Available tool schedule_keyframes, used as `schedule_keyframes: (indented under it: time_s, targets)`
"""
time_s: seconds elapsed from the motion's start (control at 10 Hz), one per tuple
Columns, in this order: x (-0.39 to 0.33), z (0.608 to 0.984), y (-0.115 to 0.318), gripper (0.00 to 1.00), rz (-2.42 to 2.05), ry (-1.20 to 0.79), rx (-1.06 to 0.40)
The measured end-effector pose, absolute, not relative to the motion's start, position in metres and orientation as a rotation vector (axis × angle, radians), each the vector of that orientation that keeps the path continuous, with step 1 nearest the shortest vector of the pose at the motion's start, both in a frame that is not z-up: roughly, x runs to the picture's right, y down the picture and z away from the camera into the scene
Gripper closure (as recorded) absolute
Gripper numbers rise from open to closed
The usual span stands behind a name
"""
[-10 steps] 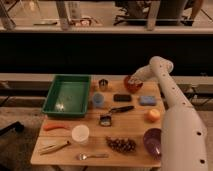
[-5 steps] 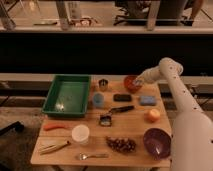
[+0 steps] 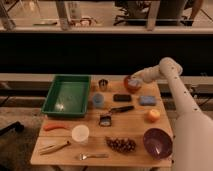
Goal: Wipe red bowl with towel
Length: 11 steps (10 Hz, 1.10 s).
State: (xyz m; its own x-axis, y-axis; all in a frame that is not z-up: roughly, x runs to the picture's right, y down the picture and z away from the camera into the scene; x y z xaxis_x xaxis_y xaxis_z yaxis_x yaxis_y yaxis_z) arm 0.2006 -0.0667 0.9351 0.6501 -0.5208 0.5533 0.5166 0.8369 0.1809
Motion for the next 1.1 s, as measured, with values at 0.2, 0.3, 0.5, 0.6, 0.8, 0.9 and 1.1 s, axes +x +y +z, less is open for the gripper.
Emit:
schedule_keyframes:
  time_s: [0.2,0.3,0.5,0.6,0.8,0.9,1.1]
  targets:
    - [0.179,0.943,-0.075,0.2,-0.609,-0.654,0.015]
    - [0.175,0.945,-0.079,0.2,-0.612,-0.657,0.018]
    - [0.175,0.944,-0.085,0.2,-0.621,-0.652,0.031]
    - [0.179,0.937,-0.092,0.2,-0.623,-0.64,0.048]
    - [0.196,0.917,-0.105,0.2,-0.618,-0.613,0.082]
    - [0.207,0.907,-0.108,0.2,-0.61,-0.595,0.098]
    - [0.225,0.889,-0.112,0.2,-0.595,-0.565,0.123]
